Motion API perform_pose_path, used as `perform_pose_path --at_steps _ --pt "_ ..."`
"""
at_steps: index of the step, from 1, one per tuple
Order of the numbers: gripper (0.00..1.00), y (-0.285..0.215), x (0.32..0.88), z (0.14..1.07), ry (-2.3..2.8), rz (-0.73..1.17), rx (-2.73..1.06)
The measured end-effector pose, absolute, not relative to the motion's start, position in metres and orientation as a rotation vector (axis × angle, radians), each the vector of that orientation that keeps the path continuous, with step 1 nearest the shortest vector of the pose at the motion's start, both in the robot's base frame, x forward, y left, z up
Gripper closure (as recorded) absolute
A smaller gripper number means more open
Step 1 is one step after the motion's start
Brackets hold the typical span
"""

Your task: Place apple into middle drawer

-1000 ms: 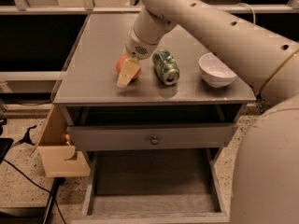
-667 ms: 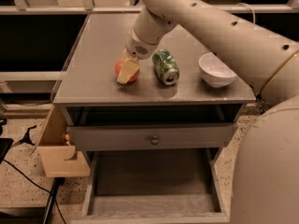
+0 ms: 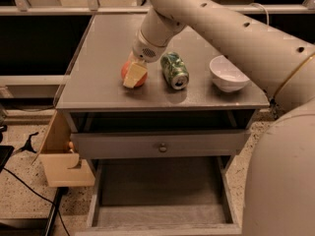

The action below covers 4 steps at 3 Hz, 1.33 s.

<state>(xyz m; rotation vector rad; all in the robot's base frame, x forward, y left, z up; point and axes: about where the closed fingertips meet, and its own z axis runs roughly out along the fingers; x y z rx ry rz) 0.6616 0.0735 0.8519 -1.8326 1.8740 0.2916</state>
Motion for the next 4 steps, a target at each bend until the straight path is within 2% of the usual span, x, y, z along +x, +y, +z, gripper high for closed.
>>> perform_pose_path --at_steps 1,4 --pt "1.00 0.066 0.643 0.869 1.856 0.261 -1.818" --pt "1.00 0.028 0.506 0.892 1.849 0.272 -1.722"
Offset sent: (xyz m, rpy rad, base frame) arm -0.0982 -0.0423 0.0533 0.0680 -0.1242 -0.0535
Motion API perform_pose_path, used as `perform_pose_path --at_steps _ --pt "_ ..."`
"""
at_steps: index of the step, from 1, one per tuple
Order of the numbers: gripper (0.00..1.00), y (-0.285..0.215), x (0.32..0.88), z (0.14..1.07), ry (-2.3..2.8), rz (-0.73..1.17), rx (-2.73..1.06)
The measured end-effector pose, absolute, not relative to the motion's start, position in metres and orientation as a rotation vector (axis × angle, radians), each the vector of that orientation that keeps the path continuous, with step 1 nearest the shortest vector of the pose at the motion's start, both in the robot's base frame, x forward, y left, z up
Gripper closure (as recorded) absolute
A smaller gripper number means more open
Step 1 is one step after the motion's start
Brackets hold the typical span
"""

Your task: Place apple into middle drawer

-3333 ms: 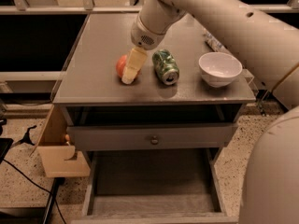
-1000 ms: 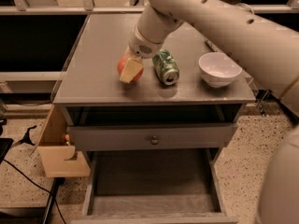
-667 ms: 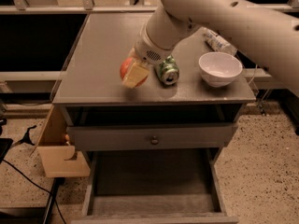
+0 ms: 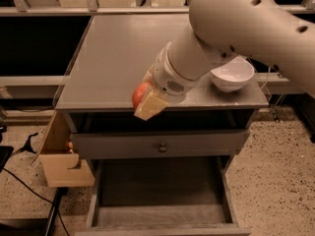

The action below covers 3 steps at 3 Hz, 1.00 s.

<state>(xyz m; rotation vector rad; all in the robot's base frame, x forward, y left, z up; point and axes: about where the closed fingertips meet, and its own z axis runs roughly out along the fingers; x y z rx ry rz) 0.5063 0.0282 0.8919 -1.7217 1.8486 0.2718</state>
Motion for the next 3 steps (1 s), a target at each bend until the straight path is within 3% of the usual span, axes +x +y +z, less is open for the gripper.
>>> perform_pose_path --at_steps 3 --pt "1.00 0.014 0.489 0.882 1.917 0.287 -1.714"
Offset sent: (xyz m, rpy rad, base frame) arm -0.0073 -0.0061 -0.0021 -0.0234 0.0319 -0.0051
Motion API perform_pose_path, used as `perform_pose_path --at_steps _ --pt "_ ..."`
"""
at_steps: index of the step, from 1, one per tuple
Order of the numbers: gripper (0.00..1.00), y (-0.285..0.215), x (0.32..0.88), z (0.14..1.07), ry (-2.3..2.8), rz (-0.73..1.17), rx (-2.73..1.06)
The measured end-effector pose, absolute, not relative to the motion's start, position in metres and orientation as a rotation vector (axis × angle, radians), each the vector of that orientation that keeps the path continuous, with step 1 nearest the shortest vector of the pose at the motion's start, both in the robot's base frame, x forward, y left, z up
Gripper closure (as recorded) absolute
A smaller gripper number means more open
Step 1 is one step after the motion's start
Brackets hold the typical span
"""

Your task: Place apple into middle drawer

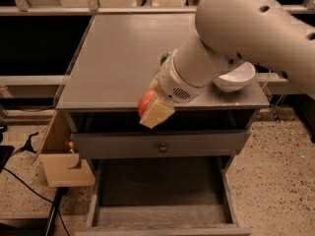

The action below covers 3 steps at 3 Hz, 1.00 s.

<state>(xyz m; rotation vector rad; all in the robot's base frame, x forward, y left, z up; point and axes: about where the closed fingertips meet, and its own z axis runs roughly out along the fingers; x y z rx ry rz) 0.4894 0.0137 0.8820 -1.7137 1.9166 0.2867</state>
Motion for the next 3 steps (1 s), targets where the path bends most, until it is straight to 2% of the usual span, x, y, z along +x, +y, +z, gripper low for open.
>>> perform_pose_path --at_steps 3 --pt "1.00 -0.021 0.436 0.792 1.961 0.401 -1.639"
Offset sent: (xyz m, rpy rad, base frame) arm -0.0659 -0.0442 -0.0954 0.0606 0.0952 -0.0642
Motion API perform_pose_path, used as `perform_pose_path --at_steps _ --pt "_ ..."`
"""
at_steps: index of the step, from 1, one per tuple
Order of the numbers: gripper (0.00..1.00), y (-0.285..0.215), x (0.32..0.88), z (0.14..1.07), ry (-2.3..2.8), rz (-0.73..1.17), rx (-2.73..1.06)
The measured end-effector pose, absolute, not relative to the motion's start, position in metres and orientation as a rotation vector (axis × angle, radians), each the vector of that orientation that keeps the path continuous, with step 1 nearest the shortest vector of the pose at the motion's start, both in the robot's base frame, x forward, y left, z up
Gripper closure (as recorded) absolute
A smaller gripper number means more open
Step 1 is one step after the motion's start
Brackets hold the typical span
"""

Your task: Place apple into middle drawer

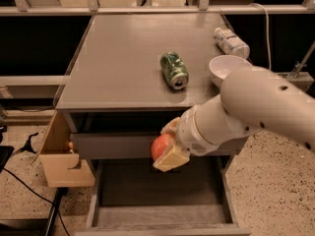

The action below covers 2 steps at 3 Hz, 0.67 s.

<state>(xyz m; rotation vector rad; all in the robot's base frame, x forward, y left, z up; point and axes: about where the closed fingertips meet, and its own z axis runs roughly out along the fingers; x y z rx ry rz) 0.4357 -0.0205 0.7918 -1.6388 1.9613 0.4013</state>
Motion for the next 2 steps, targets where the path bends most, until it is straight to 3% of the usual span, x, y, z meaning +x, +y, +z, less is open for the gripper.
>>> perform_pose_path --at_steps 2 --pt "1.00 -0.0278 0.4348 0.7506 1.897 0.411 -1.650"
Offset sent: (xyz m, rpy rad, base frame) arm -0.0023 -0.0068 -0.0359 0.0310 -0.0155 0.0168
